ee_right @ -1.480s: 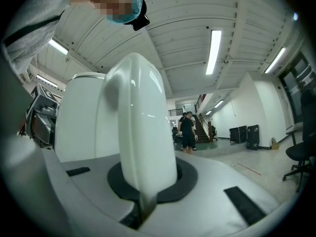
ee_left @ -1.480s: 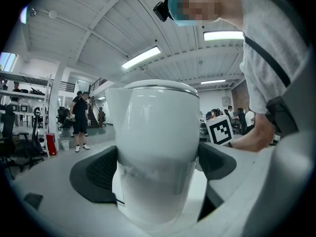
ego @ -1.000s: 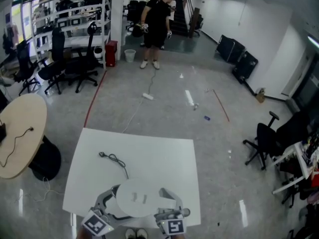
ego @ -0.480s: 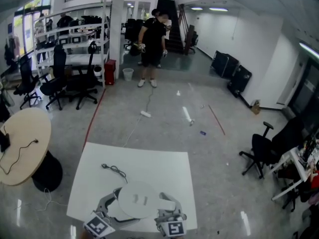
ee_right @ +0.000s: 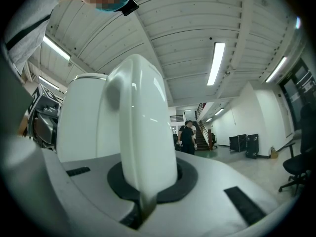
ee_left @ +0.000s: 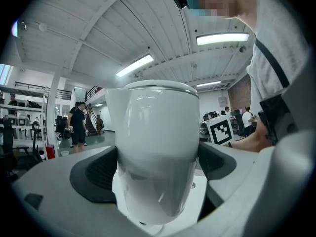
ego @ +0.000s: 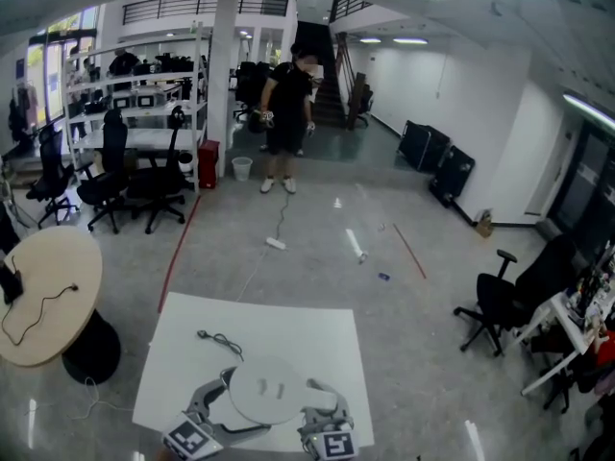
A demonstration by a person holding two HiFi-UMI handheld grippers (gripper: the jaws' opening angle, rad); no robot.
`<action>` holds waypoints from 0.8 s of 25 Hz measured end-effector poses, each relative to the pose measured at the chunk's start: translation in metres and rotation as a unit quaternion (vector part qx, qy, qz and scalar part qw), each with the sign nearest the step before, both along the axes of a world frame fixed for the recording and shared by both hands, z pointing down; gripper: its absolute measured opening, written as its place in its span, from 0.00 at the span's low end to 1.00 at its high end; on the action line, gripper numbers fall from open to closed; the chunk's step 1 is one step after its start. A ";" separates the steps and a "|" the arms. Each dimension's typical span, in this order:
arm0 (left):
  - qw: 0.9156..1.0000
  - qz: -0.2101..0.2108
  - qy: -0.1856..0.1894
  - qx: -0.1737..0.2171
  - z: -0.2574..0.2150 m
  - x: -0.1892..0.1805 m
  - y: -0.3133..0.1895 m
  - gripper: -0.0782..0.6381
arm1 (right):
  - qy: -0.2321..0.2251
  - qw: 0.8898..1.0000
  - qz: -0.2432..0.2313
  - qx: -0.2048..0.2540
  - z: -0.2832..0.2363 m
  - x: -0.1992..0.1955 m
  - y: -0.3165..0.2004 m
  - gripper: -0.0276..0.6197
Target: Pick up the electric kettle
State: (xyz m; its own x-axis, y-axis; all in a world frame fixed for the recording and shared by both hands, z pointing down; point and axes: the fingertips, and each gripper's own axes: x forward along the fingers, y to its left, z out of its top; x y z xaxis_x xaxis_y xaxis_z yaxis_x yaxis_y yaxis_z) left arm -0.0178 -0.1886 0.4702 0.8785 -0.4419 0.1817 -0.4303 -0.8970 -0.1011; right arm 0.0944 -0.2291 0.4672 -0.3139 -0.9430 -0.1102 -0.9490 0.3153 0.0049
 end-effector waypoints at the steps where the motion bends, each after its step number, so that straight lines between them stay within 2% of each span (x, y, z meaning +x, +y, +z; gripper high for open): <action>1: 1.000 0.000 0.001 0.002 -0.002 -0.001 0.002 0.82 | 0.001 1.000 -0.001 0.002 -0.002 -0.001 0.002 0.05; 20: 1.000 -0.006 0.014 0.002 -0.022 -0.002 0.027 0.82 | -0.009 1.000 -0.011 -0.009 -0.019 -0.004 0.027 0.05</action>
